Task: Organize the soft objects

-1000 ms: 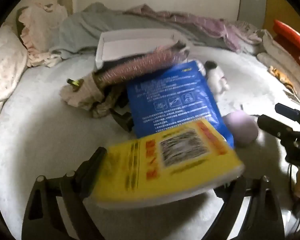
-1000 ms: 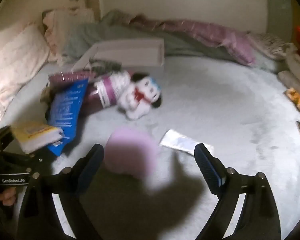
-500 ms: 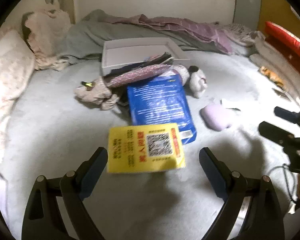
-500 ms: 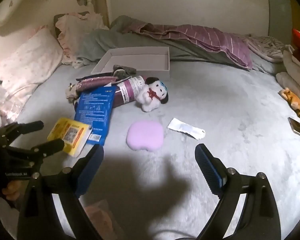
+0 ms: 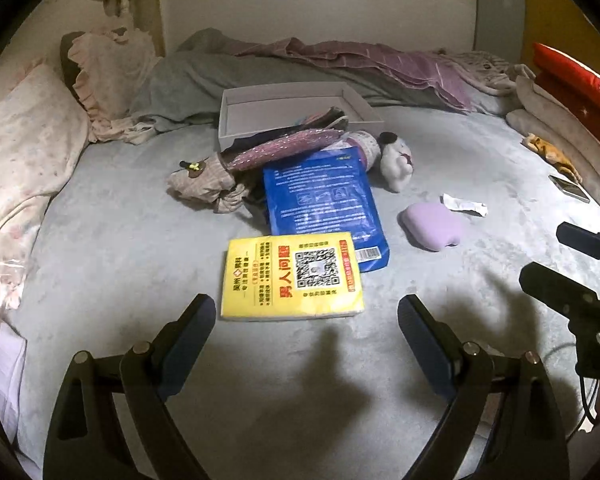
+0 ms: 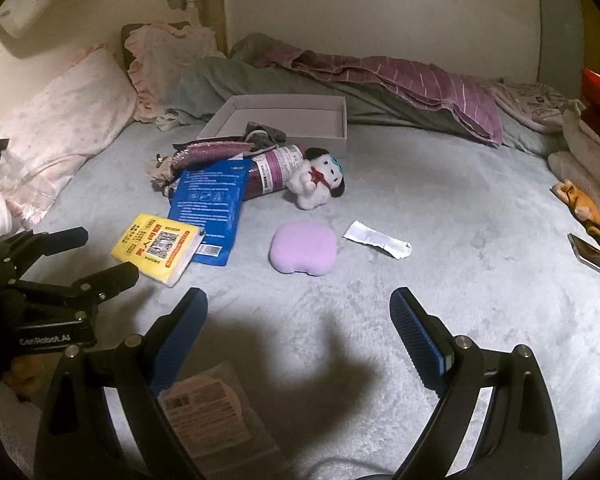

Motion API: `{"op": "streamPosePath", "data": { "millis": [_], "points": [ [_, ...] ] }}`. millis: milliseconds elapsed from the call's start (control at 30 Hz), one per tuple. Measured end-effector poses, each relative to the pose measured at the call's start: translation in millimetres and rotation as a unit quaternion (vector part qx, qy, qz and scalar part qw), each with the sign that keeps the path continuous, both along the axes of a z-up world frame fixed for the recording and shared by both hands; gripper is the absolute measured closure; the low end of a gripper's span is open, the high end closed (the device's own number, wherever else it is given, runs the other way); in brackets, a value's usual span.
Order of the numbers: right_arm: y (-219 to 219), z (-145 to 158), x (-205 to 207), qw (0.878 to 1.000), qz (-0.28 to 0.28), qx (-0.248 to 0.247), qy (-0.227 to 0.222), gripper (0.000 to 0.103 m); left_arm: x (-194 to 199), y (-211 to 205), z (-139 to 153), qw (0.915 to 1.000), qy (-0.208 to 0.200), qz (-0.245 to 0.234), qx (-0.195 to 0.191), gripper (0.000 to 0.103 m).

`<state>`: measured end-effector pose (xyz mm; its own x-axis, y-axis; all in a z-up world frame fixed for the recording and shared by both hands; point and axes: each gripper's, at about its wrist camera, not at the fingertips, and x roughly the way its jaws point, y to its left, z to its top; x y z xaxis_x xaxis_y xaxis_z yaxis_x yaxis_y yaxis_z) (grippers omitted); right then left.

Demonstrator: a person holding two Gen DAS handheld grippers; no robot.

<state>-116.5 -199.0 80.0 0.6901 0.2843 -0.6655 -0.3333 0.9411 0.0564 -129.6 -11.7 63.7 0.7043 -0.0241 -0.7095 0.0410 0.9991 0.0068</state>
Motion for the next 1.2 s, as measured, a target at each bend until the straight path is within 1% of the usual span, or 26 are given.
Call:
{"op": "streamPosePath", "data": {
  "millis": [633, 833, 967, 1200],
  "points": [
    [12.0, -2.3, -2.0, 1.000, 0.013, -0.008, -0.004, 0.010, 3.6, 6.5, -2.9, 0.9999, 0.007, -0.006, -0.013, 0.009],
    [13.4, -0.9, 0.2, 1.000, 0.025, -0.006, 0.002, 0.010, 4.3, 8.4, -3.3, 0.9998, 0.007, -0.004, -0.015, 0.009],
    [17.3, -3.5, 2.8, 0.999, 0.031, -0.016, 0.013, 0.010, 4.5, 9.4, -3.4, 0.9998, 0.007, -0.006, -0.018, 0.009],
    [16.9, -3.3, 2.6, 0.999, 0.029, -0.021, 0.014, 0.010, 6.0, 7.8, -5.0, 0.9995, 0.010, -0.016, -0.025, 0.009]
  ]
}}
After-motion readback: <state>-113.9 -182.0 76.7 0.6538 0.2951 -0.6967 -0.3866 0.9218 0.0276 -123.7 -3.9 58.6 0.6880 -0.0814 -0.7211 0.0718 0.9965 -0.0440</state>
